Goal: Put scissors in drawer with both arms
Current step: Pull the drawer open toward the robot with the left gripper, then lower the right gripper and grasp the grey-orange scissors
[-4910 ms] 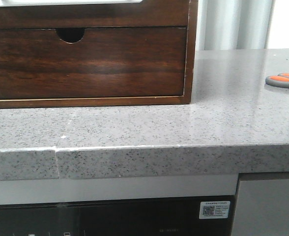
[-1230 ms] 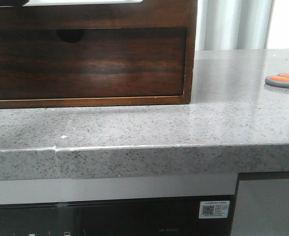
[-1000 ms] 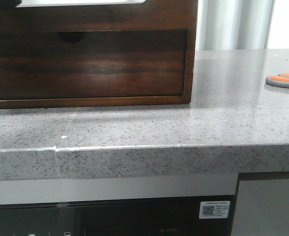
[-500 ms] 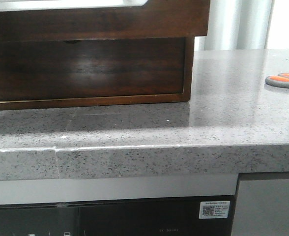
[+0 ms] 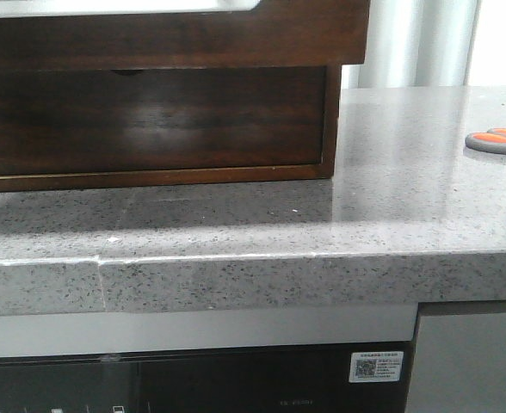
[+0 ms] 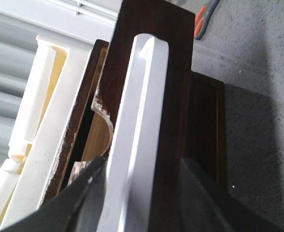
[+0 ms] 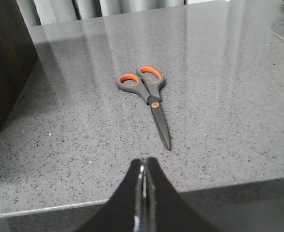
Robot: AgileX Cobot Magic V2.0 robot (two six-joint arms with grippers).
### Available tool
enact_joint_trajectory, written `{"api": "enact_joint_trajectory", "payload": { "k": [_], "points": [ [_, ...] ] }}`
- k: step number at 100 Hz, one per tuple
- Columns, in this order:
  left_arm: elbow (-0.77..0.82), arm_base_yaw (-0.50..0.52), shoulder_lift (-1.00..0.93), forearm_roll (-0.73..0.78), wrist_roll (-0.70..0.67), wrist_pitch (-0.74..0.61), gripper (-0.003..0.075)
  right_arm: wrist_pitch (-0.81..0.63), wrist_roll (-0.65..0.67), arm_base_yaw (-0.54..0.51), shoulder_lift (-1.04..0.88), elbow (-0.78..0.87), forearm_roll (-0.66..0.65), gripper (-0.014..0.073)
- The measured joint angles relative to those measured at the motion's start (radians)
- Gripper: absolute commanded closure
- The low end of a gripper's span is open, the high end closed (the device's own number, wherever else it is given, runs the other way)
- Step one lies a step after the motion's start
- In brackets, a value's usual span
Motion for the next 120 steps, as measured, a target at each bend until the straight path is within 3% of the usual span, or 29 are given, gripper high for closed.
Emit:
{"api": "enact_joint_trajectory", "payload": {
  "k": [26, 53, 73, 100, 120],
  "points": [
    [0.000, 0.000, -0.119, -0.118, -0.086, -0.064, 0.0393, 0.051, 0.000, 0.000, 0.172, -0.104, 0.000, 0.0678],
    [0.000, 0.000, -0.287, -0.249, -0.178, -0.066, 0.0393, 0.125, -0.043, 0.000, 0.571, -0.349, 0.000, 0.0364],
    [0.000, 0.000, -0.374, -0.363, -0.186, 0.002, 0.0393, 0.218, -0.050, 0.000, 0.840, -0.573, 0.000, 0.0358],
    [0.000, 0.000, -0.388, -0.377, -0.186, 0.026, 0.0393, 0.435, -0.092, 0.000, 1.191, -0.889, 0.000, 0.0357],
    [0.000, 0.000, -0.388, -0.380, -0.186, 0.034, 0.0394, 0.531, -0.094, 0.000, 1.363, -1.028, -0.009, 0.0358]
  ]
}}
